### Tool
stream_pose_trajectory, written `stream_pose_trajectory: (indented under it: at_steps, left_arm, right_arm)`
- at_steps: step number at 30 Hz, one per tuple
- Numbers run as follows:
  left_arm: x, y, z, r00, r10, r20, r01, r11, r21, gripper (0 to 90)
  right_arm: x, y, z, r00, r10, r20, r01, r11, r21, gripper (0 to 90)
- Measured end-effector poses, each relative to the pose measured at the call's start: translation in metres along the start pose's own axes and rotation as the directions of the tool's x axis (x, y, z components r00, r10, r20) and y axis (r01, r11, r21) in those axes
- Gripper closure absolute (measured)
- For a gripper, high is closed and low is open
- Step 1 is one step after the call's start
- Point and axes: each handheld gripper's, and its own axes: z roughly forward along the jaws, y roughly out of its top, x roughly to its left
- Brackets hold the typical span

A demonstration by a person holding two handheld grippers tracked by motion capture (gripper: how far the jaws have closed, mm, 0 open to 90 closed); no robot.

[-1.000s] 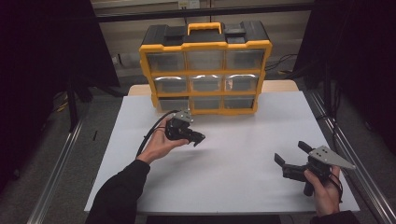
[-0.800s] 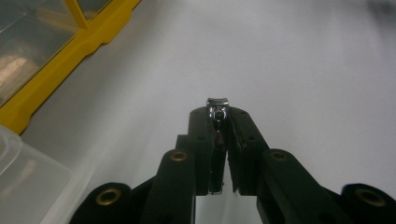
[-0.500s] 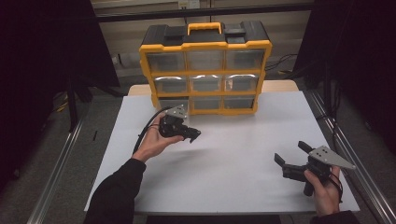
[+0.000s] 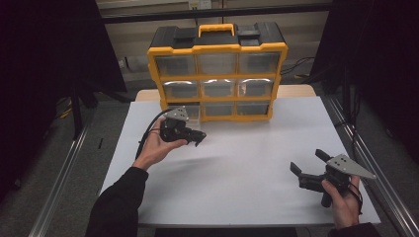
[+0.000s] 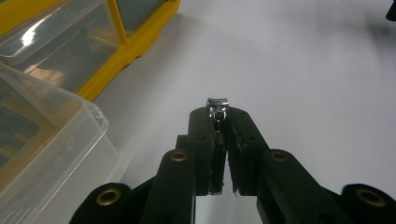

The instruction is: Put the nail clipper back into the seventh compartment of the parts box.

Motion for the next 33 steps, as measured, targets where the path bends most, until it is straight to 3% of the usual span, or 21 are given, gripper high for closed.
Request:
stream_pose_trajectory:
  at_steps: [6,18,30,33]
  left_arm:
    - [0.005,-0.001,-0.015,0.9994,-0.013,-0.031,0.013,0.9999,-0.011,80.4]
    - [0.012,0.008,-0.040,0.9974,0.008,-0.072,-0.010,0.9995,-0.030,80.4]
    - [0.021,0.013,-0.050,0.9950,-0.011,-0.100,0.006,0.9985,-0.054,80.4]
    - [0.025,0.015,-0.053,0.9931,0.002,-0.117,-0.006,0.9993,-0.038,80.4]
  right_arm:
    - [0.000,0.000,0.000,1.0000,0.000,0.000,0.000,1.0000,0.000,0.6]
    - [0.000,0.000,0.000,1.0000,-0.001,0.001,0.001,1.0000,-0.001,0.6]
    - [0.000,0.000,0.000,1.0000,0.002,-0.001,-0.002,1.0000,-0.001,0.5]
    - [0.000,0.000,0.000,1.0000,0.000,-0.001,0.000,1.0000,0.000,0.6]
